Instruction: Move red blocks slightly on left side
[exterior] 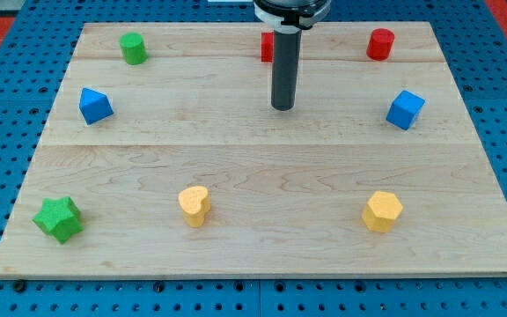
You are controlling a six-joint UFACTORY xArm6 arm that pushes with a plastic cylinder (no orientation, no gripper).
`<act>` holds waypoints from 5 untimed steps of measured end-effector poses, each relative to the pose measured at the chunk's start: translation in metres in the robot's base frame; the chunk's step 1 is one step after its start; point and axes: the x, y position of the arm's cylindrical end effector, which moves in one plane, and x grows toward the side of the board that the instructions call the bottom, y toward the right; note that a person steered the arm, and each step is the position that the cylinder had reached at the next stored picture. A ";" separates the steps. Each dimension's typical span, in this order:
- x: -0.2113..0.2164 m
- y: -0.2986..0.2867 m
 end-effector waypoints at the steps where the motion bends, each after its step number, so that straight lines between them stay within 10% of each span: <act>1: -0.004 0.000; 5: -0.104 0.050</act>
